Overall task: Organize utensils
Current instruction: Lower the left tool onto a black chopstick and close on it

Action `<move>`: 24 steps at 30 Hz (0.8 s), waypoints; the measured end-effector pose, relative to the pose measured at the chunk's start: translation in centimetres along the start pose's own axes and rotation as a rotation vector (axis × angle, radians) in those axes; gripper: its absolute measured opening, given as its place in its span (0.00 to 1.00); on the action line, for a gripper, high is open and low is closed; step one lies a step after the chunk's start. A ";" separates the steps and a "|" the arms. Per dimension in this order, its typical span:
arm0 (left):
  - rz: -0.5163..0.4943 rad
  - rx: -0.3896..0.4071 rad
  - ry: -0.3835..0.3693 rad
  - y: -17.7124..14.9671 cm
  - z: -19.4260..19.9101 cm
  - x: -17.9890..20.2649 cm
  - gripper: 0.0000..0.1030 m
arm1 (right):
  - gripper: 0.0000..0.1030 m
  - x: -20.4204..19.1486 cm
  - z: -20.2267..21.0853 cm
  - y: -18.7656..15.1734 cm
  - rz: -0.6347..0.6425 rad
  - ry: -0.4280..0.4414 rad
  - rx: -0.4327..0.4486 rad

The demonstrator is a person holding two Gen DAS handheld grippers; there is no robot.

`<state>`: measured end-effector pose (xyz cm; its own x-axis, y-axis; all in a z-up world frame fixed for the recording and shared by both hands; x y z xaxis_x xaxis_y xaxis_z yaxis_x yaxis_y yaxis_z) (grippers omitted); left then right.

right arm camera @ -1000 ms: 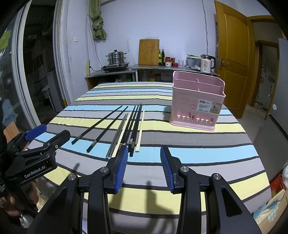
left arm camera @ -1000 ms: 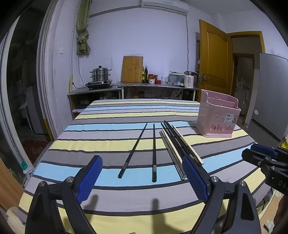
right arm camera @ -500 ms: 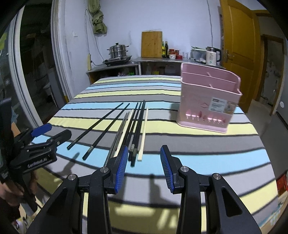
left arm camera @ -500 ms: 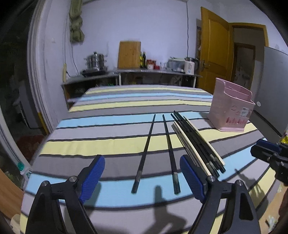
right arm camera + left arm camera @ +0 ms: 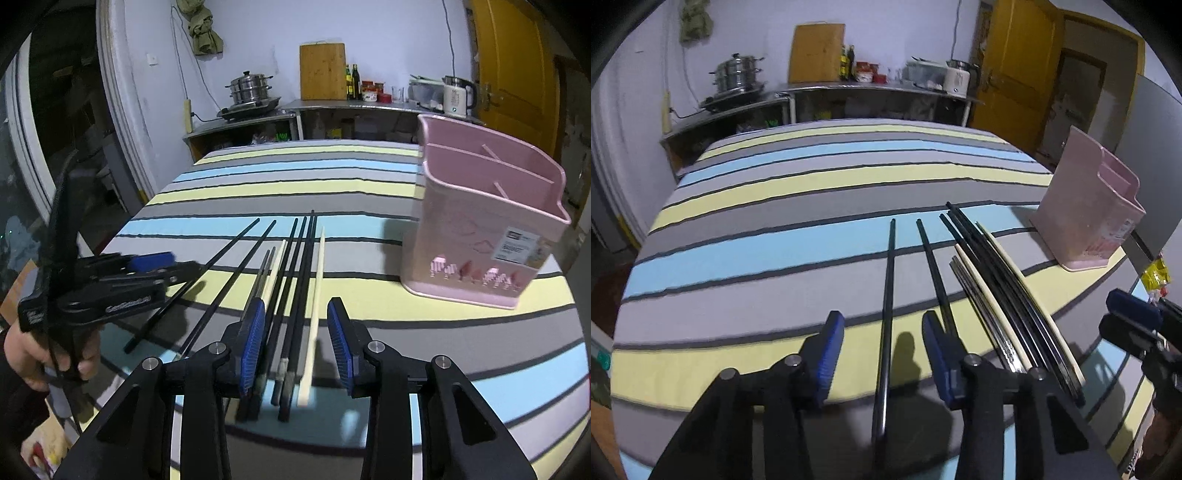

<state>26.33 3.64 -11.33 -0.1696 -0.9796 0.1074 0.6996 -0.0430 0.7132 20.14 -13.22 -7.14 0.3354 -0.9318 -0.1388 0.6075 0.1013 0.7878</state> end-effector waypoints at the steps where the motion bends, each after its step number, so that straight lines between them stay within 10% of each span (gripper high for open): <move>1: -0.006 -0.008 -0.007 0.1 -0.4 0.2 0.38 | 0.35 0.0 -0.3 0.0 -0.001 0.002 -0.005; 11: -0.059 -0.059 0.044 1.0 -3.3 0.1 0.05 | 0.32 -0.1 -2.2 0.1 -0.023 0.018 -0.044; 24: 0.114 -0.050 0.086 -0.1 -0.7 -6.2 0.05 | 0.23 -3.3 -6.4 2.0 -0.031 0.100 -0.107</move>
<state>27.81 9.54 -12.59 -0.0288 -0.9918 0.1247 0.7451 0.0618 0.6641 24.83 -7.77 -8.95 0.3818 -0.8964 -0.2251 0.6905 0.1147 0.7142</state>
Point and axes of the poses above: each gripper's, at about its wrist camera, not at the fingertips, and z roughly against the way its jaws point, x to its right, y to its top, the point moved 9 cm from there along -z, roughly the way its jaws point, and after that the axes turned 6 degrees about x, right-handed, at the moved point
